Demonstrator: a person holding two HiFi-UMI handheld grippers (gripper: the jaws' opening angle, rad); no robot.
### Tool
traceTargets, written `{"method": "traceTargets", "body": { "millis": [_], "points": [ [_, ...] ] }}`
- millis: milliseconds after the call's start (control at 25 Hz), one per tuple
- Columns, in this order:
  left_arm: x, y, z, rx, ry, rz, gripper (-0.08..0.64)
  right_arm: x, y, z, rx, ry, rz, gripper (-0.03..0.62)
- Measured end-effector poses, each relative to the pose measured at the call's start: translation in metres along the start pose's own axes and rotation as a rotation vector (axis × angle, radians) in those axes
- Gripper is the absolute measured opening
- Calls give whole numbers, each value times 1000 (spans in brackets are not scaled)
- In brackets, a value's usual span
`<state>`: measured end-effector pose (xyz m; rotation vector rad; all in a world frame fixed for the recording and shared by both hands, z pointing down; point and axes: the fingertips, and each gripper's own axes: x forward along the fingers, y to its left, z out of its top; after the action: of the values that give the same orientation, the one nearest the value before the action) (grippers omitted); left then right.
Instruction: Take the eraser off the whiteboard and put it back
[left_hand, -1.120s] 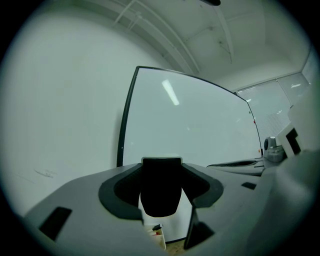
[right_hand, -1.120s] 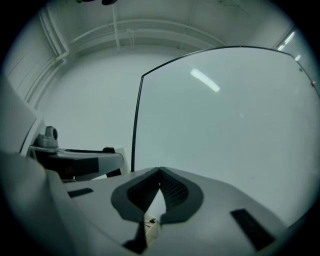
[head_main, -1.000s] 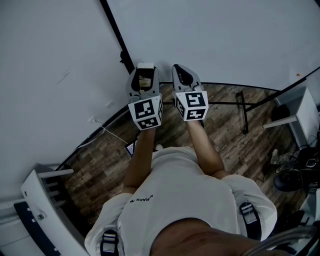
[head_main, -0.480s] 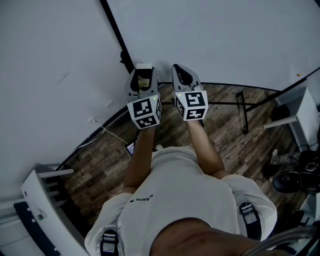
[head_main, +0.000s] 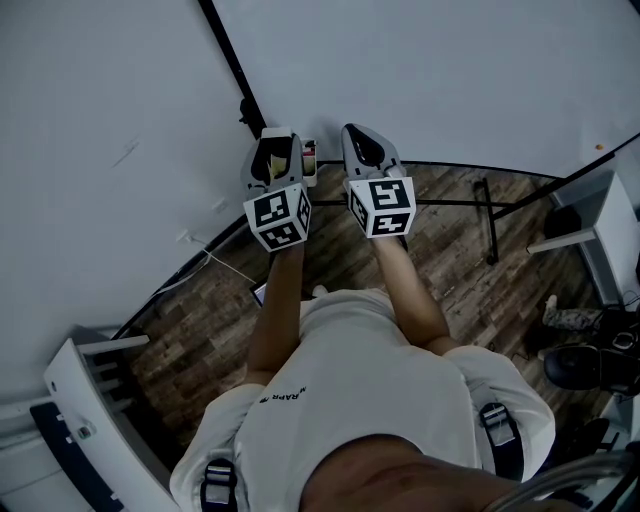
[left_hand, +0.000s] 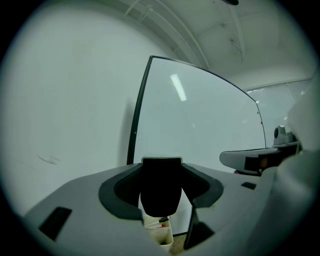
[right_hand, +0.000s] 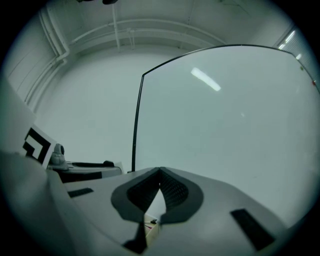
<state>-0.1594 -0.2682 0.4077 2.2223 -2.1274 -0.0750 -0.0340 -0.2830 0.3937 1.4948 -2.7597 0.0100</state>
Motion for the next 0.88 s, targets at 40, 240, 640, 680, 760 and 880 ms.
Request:
{"method": "traceTargets", "body": {
  "millis": [40,240,640,680,760,880],
  "points": [
    [0,1,-3,8,3,3,233,0,1,-1,0,1,1,12],
    [4,7,-16,34,25,9,233,1,2,-1,-1,3,2,12],
    [15,13,-44,33,69,7,233,2,0,-1,-5,4,-3,12],
    [15,13,-48,33,73,6,233,2,-1,-1,-5,3,-4,12],
    [17,16,-55,29,81,7,233,3,-1,-2,-5,5,-5,12],
    [18,19,-64,3,84,7,233,4,-2,-4,-7,10,-7,12]
  ]
}}
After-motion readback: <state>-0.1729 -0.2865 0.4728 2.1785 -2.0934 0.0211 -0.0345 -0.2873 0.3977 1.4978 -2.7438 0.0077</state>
